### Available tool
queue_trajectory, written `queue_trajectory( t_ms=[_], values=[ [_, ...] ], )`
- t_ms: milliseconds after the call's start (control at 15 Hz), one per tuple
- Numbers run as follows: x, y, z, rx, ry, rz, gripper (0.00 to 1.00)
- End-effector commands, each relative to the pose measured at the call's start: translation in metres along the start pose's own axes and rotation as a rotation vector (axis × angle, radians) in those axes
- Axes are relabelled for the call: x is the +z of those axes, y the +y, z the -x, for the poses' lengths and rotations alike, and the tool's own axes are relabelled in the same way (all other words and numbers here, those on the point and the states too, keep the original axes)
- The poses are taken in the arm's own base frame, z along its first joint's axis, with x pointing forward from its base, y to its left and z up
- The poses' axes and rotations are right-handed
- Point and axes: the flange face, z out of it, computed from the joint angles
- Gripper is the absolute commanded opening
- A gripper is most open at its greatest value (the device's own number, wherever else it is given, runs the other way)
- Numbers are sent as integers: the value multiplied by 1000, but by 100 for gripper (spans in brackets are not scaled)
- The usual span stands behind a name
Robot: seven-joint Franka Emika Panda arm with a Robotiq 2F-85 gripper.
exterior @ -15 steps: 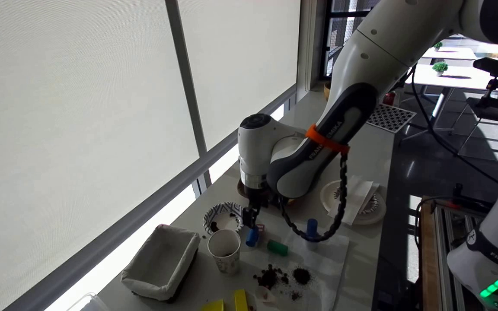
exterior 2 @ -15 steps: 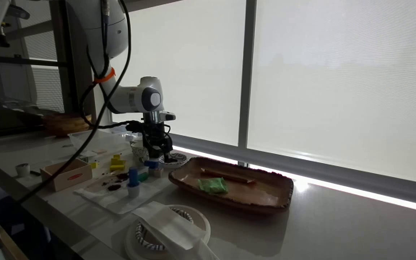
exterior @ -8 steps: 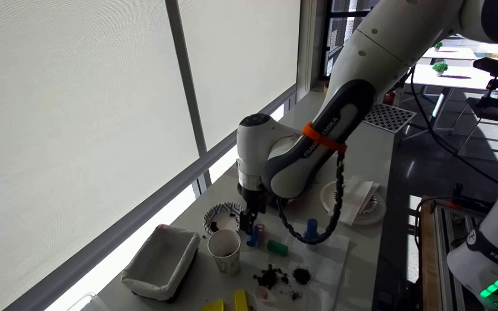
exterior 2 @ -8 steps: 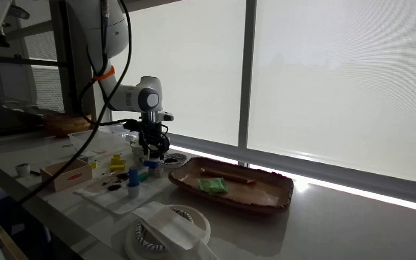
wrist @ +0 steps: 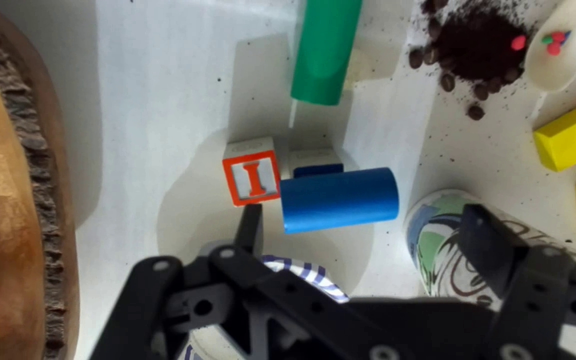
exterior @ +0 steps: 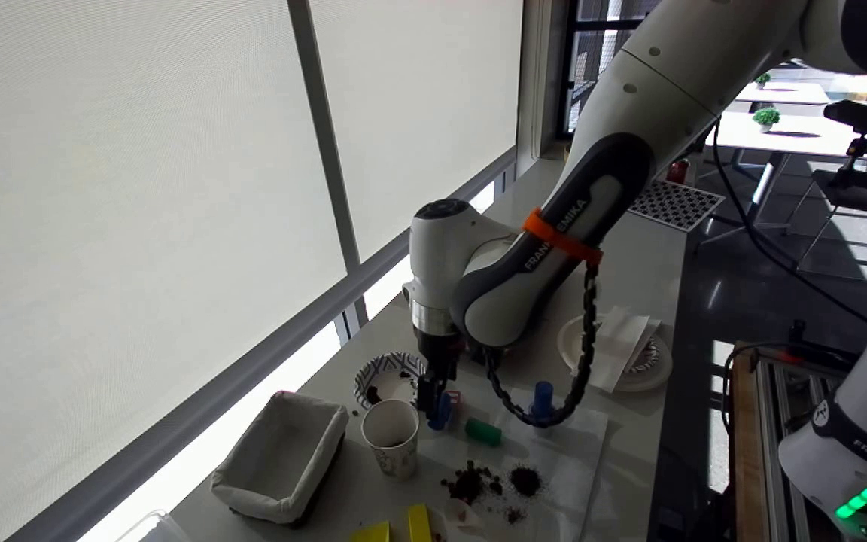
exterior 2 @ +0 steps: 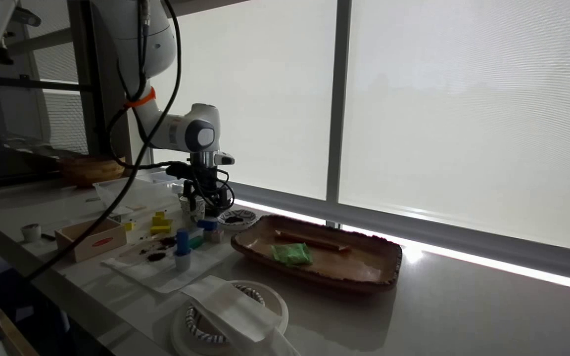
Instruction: Put the green block on top of the blue block at the front.
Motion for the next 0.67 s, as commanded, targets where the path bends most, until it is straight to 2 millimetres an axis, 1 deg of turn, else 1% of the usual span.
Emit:
queue_trajectory(
  t_ms=[0,133,267,600],
  values=[
    [-8,-7,20,-56,-59,-7,100],
    [-7,-16,32,-75,-100,-9,100],
    [-5,-24,40,-68,-86,-3,100],
    [13,-29,57,26,-56,15,100]
  ],
)
